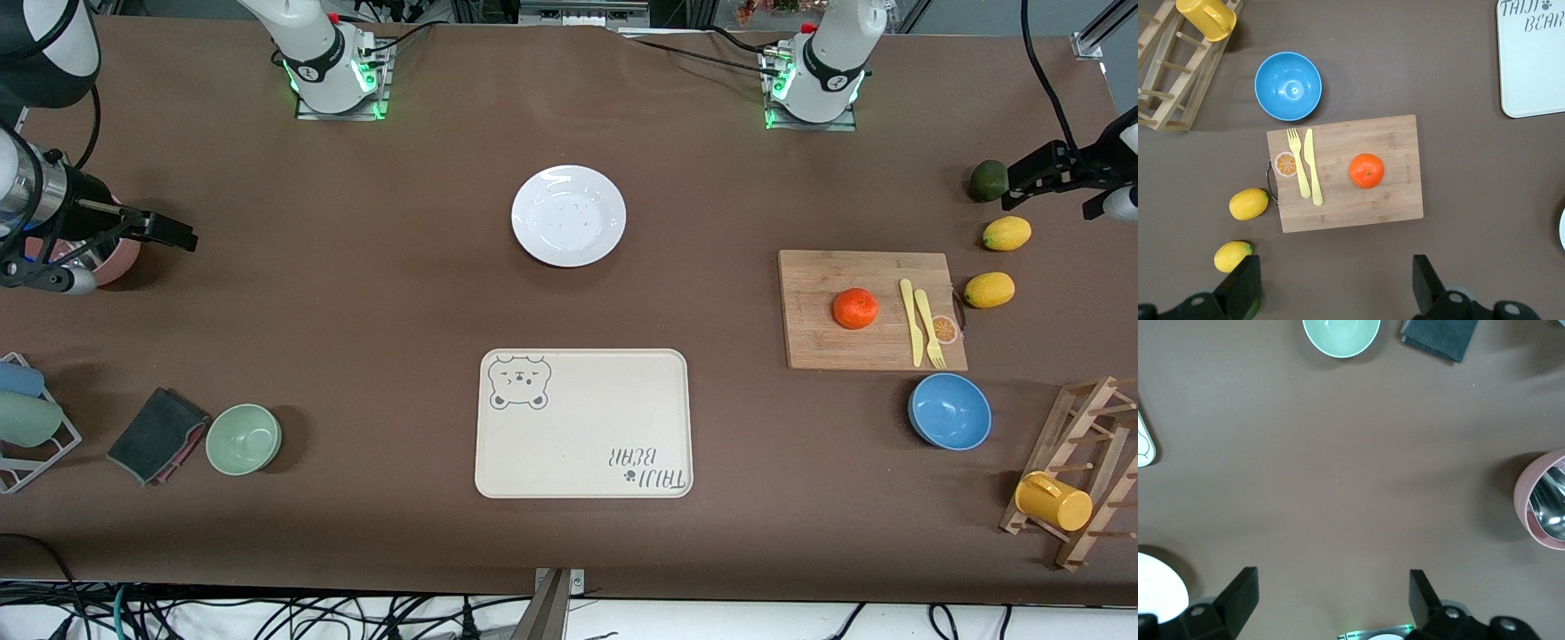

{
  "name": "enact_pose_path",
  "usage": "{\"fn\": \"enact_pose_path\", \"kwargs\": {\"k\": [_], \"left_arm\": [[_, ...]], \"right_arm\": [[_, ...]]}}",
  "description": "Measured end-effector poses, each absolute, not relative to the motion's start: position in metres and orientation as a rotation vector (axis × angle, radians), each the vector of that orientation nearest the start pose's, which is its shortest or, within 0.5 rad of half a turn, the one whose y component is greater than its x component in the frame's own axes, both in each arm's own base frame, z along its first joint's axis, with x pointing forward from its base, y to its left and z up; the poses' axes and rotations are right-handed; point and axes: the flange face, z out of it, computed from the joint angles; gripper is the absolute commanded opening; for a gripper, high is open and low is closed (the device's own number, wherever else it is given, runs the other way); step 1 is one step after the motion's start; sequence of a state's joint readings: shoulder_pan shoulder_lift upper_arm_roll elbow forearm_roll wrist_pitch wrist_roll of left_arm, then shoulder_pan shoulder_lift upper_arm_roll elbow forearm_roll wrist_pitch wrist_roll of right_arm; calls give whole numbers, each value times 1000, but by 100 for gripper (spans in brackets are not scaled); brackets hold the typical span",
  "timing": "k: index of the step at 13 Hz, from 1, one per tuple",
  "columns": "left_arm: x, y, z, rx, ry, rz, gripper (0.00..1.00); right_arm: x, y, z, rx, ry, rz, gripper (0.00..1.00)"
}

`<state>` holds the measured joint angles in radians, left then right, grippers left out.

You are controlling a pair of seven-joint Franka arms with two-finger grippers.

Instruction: Place orange and plate with both arms

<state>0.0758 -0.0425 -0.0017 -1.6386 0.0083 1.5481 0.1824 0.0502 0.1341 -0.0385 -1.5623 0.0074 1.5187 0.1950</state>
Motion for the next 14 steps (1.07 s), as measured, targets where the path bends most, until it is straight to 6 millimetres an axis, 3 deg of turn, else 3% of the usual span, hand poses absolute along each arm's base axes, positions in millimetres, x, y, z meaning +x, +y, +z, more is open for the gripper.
{"fn": "enact_pose_path", "kwargs": {"k": [7,14], "left_arm": [[537,40,612,-3134,171,81,100],[549,43,593,-3136,167,108,100]], "right_arm": [[583,9,548,-3132,289,279,100],[583,9,548,-3132,289,280,100]]}}
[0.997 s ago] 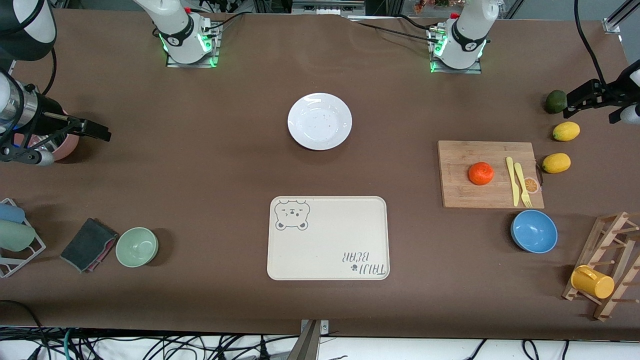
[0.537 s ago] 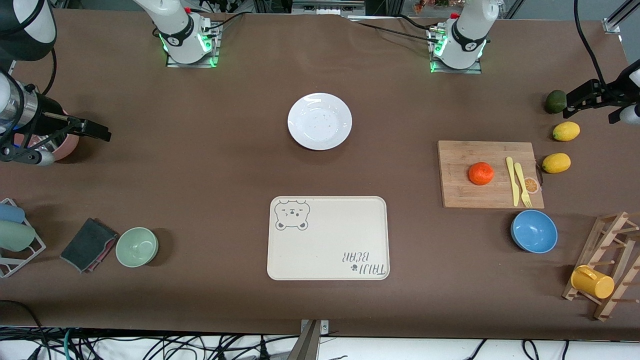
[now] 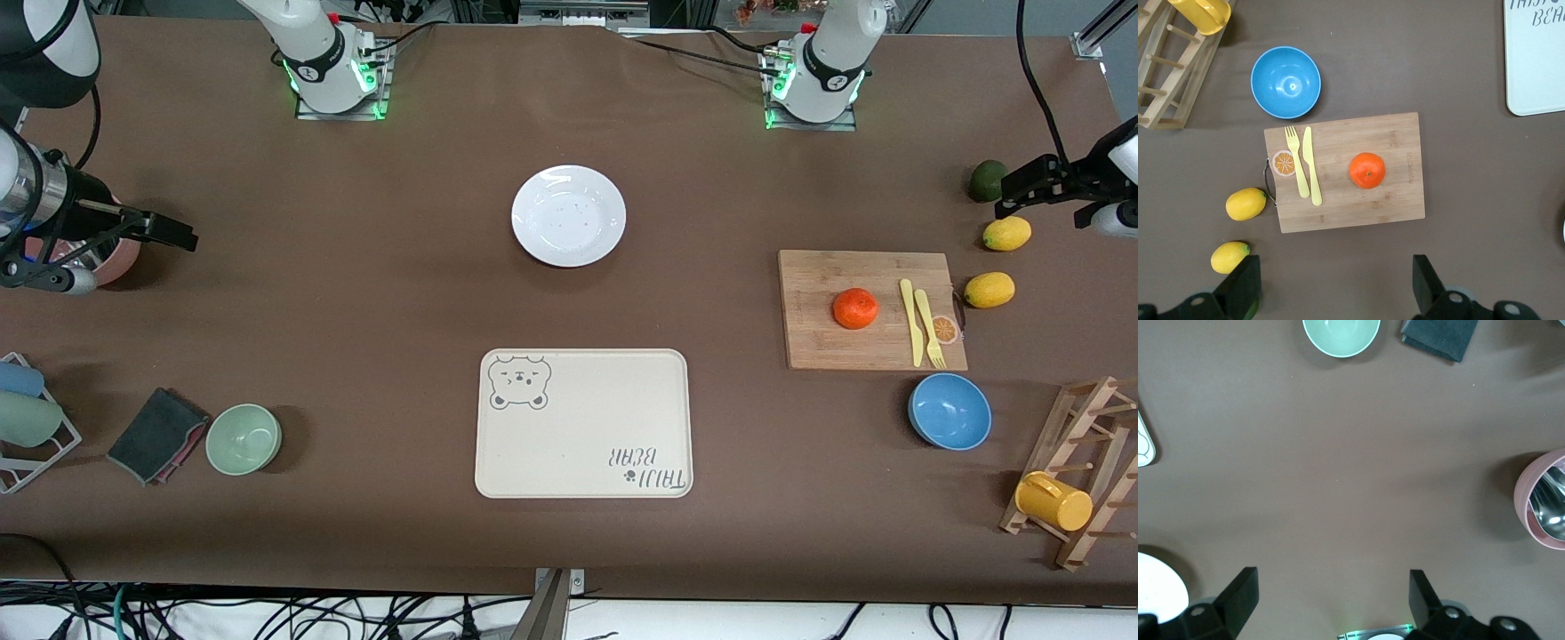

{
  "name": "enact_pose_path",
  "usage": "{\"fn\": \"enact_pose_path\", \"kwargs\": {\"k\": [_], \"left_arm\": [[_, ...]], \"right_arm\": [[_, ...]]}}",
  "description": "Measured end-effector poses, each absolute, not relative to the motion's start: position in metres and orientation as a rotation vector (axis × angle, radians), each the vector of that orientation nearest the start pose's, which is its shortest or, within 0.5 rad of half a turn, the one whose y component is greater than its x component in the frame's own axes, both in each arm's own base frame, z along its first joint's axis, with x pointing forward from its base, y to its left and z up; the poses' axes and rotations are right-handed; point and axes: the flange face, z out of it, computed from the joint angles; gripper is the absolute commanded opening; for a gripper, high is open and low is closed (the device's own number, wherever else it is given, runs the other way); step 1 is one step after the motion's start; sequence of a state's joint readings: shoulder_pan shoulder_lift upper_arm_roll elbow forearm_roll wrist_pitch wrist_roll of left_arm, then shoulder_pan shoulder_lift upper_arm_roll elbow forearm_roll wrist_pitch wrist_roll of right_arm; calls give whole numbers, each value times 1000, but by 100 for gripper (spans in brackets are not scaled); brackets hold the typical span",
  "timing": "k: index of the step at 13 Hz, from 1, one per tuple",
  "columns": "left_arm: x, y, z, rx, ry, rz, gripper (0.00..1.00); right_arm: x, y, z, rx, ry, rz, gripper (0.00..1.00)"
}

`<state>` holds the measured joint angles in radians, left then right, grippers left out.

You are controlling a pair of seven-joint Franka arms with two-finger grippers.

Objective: Place orange and plate with both arms
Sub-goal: 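Reach the left gripper down over the orange on the cutting board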

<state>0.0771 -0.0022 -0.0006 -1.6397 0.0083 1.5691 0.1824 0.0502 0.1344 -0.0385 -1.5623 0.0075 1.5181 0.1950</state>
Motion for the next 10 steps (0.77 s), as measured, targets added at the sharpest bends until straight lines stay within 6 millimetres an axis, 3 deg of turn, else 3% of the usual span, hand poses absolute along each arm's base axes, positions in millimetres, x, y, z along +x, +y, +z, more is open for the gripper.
{"fn": "enact_pose_path", "kwargs": {"k": [2,4,8,10], "left_arm": [[564,43,572,-3135,171,97,100],[584,45,536,-3135,171,94,100],[611,51,422,-3140,161,218,100],[621,51,383,-3140,165,251,100]], "right_arm": [[583,9,548,-3132,289,280,100],[583,9,548,-3132,289,281,100],[583,9,547,-3132,289,282,100],[583,9,547,-3132,289,283,100]]}}
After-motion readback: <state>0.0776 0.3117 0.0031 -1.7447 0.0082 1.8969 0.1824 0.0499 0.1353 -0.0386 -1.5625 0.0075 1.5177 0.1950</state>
